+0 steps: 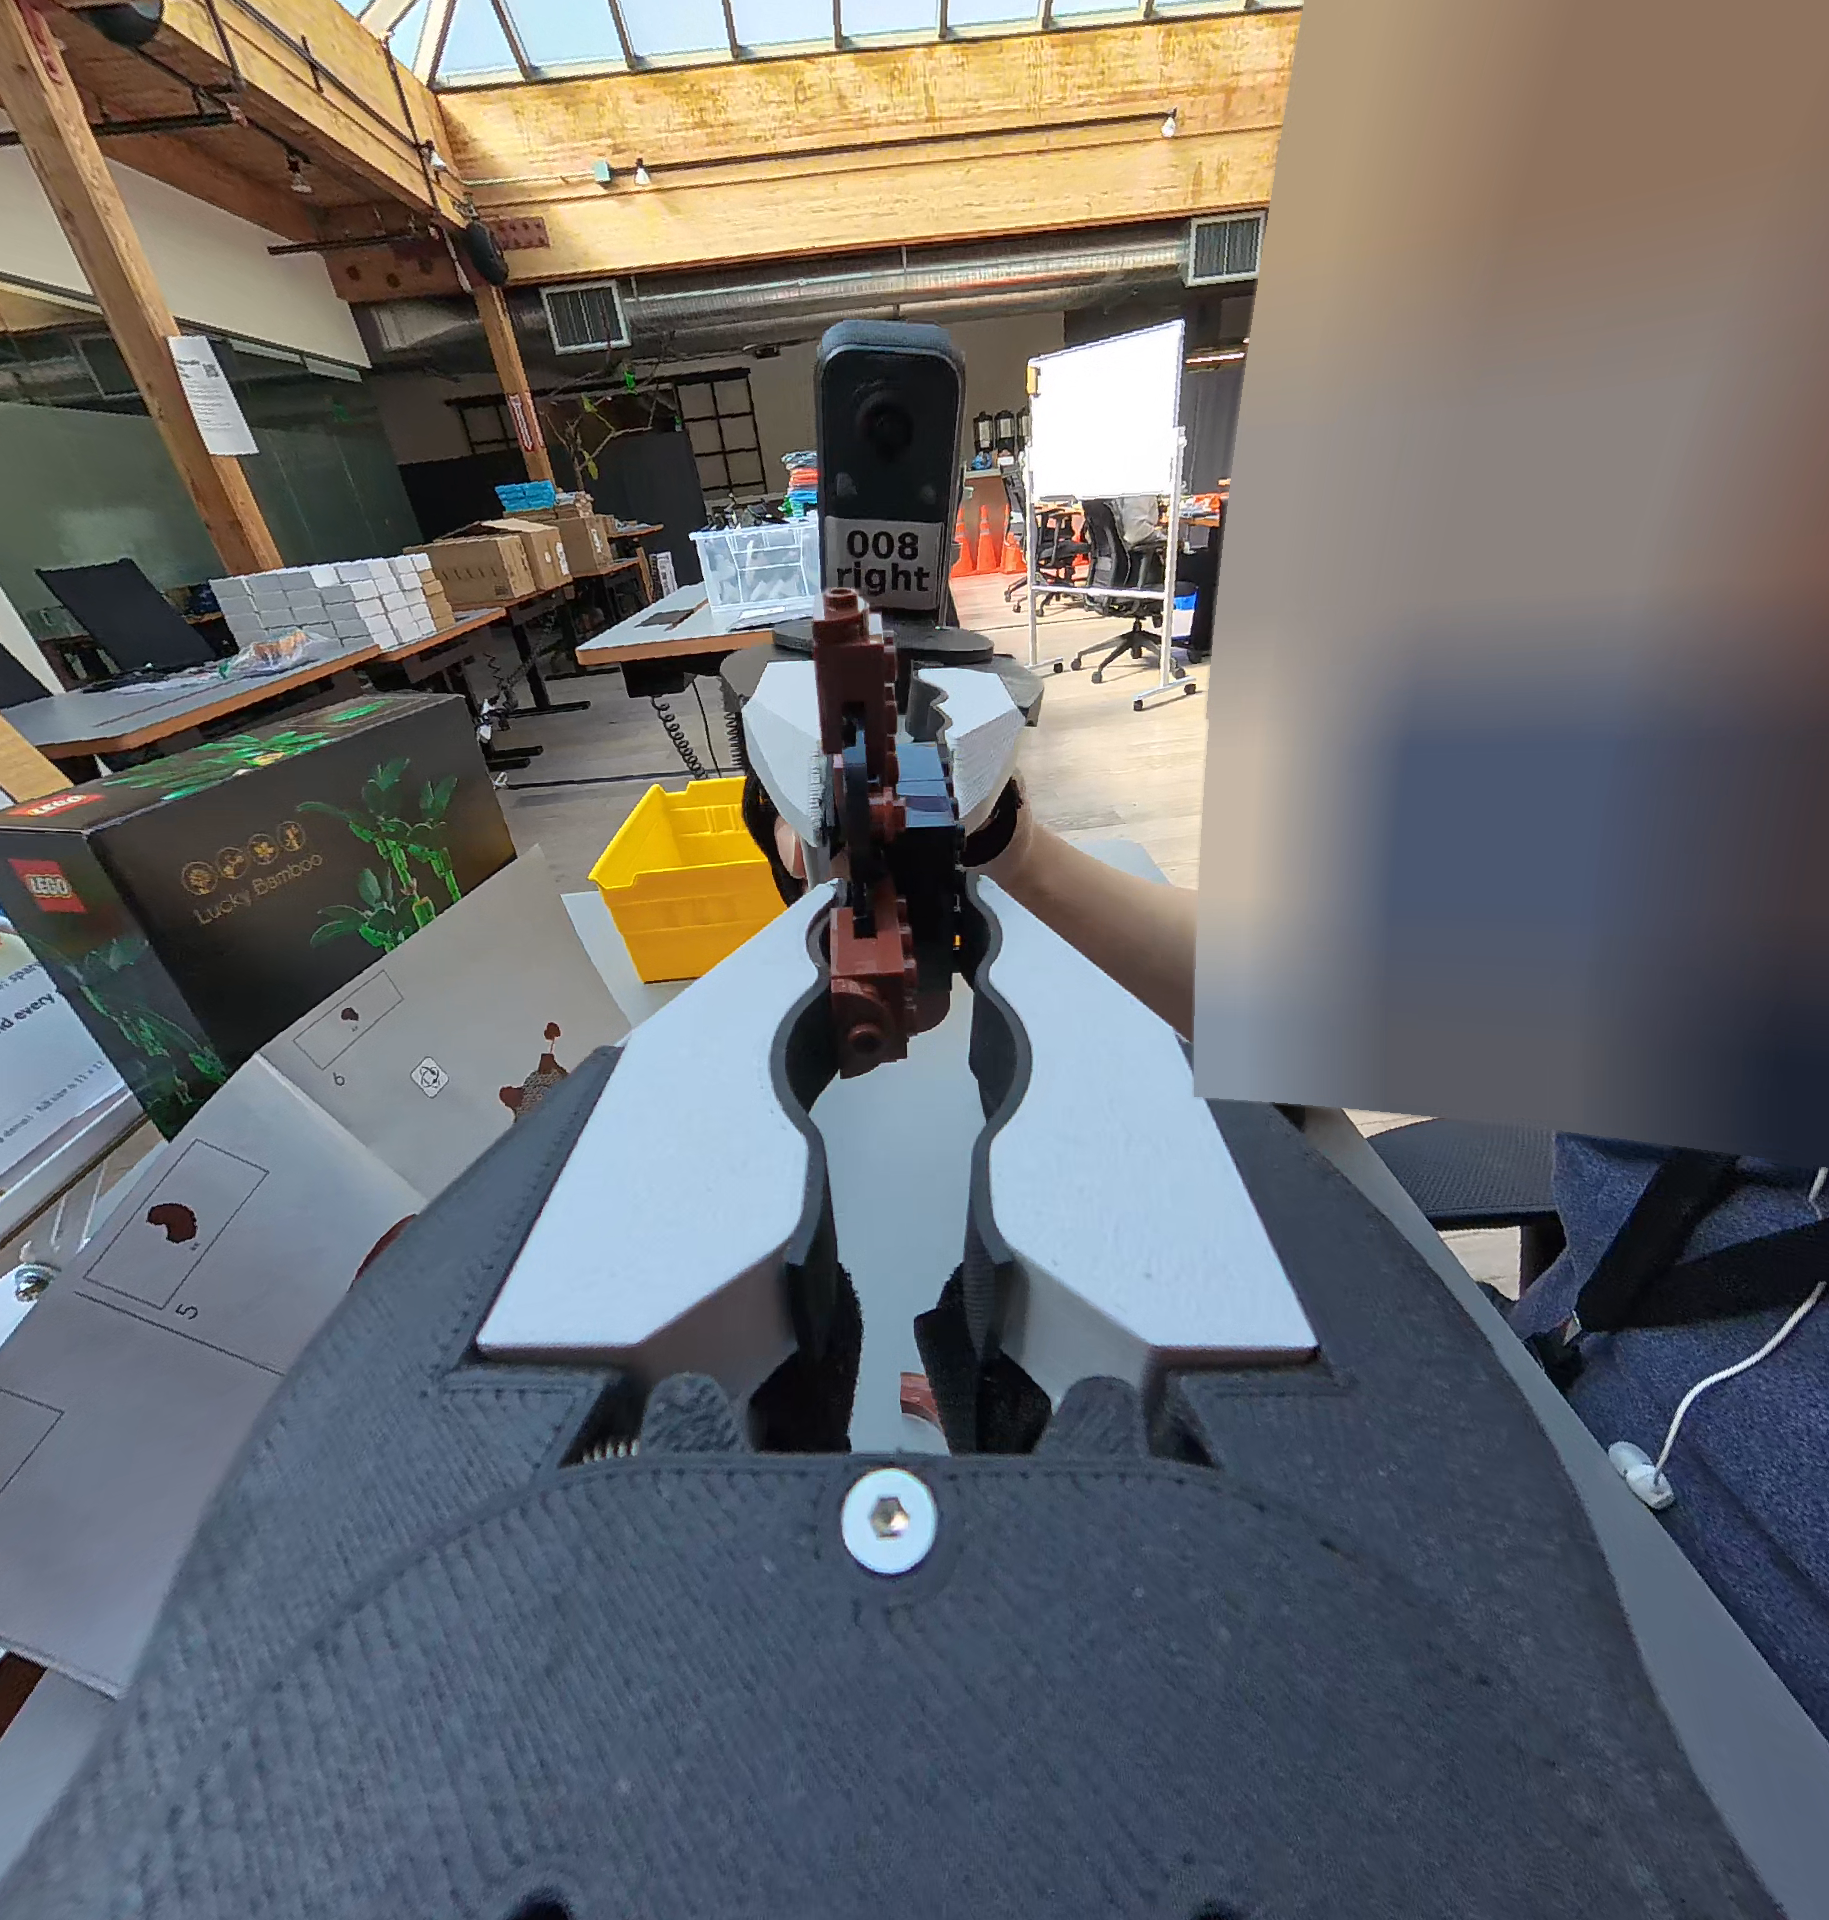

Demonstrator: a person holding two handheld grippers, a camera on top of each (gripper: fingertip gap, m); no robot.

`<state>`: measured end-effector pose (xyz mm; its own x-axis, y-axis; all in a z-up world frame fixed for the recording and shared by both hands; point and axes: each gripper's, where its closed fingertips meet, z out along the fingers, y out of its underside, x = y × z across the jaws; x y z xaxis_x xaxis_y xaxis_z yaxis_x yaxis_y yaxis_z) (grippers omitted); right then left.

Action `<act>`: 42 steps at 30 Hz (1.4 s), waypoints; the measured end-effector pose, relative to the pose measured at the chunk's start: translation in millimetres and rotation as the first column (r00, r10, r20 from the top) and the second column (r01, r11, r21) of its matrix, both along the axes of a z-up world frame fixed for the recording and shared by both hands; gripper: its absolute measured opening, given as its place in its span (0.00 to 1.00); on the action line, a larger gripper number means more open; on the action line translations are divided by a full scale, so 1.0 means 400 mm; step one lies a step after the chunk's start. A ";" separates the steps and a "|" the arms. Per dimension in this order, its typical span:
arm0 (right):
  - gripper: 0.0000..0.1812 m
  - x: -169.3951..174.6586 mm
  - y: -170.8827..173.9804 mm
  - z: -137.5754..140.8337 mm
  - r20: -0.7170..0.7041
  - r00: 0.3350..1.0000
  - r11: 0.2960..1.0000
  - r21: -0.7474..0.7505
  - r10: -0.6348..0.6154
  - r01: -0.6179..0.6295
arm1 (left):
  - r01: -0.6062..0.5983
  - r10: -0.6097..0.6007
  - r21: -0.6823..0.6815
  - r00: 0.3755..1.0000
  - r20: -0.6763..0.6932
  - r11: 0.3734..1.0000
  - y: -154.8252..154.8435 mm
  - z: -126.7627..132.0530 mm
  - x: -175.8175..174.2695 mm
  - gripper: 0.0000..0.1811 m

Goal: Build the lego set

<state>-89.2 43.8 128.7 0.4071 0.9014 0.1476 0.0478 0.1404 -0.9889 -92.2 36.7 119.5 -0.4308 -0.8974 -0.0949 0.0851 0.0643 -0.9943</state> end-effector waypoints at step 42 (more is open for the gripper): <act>0.23 0.065 0.279 -0.326 0.459 0.273 0.487 0.872 -0.845 0.041 | -0.078 -0.174 -0.994 0.983 -0.064 -0.078 0.330 -0.284 0.115 0.09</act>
<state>-63.1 155.4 -1.6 0.0059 0.0626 0.9980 0.9692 0.2455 -0.0212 -46.4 168.7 5.9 -0.3688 0.0524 0.9280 -0.0888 -0.9958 0.0209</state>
